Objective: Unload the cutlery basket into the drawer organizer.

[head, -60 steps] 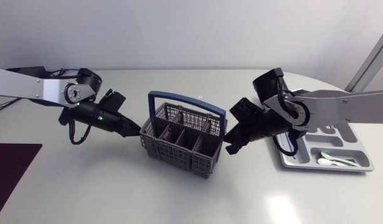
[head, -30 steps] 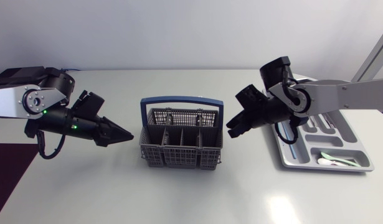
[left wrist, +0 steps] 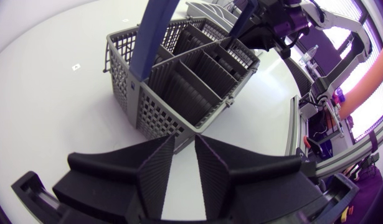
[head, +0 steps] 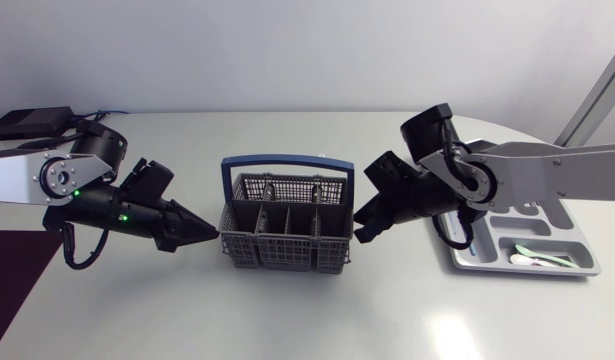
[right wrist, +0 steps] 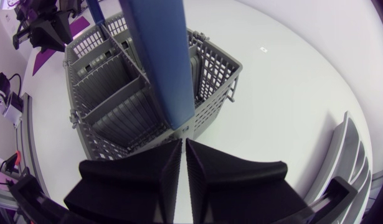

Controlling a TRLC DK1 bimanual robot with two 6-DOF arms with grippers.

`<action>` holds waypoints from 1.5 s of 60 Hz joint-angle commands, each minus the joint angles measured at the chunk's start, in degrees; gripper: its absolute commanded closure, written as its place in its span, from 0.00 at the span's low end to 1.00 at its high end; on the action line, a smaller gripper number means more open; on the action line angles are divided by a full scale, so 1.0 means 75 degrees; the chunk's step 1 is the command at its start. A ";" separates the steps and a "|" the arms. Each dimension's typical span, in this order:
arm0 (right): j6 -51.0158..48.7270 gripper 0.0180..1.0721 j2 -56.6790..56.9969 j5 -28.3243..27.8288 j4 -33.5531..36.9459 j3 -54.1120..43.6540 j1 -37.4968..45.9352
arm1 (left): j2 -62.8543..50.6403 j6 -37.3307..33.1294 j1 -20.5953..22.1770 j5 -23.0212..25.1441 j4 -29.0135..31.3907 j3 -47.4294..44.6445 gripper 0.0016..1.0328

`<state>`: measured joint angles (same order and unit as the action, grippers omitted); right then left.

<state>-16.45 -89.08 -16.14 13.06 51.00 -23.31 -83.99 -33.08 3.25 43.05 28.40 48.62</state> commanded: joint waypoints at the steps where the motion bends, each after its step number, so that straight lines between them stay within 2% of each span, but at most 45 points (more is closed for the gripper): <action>1: 0.0248 0.87 -0.0252 0.0055 -0.0065 0.0336 -0.0103 | -0.0005 -0.0113 0.0001 0.0085 -0.0107 -0.0202 0.72; 16: 0.0330 0.87 -0.0850 0.0336 -0.0065 0.1004 -0.0103 | -0.0357 -0.0054 0.0048 0.0073 -0.0283 0.0033 0.72; 34: 0.0353 0.87 -0.1014 0.0394 -0.0054 0.1192 -0.0091 | -0.0439 0.0016 0.0212 0.0061 -0.0318 0.0056 0.72; 46: 0.0283 0.87 -0.0521 0.0383 -0.0030 0.0676 -0.0009 | -0.0169 -0.0031 -0.0245 0.0061 -0.0330 0.0127 0.72; 69: 0.0400 0.87 0.0111 0.0383 -0.0030 0.0102 -0.0232 | -0.0052 0.0016 -0.0280 0.0061 -0.0318 0.0150 0.72; 90: 0.0517 0.87 -0.0217 0.0664 -0.0042 0.0700 -0.0513 | -0.0122 0.0110 0.0165 0.0049 -0.0318 0.0091 0.72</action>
<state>-13.74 -89.38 -11.27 13.06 54.24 -26.52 -85.32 -32.97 3.64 42.85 26.04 48.64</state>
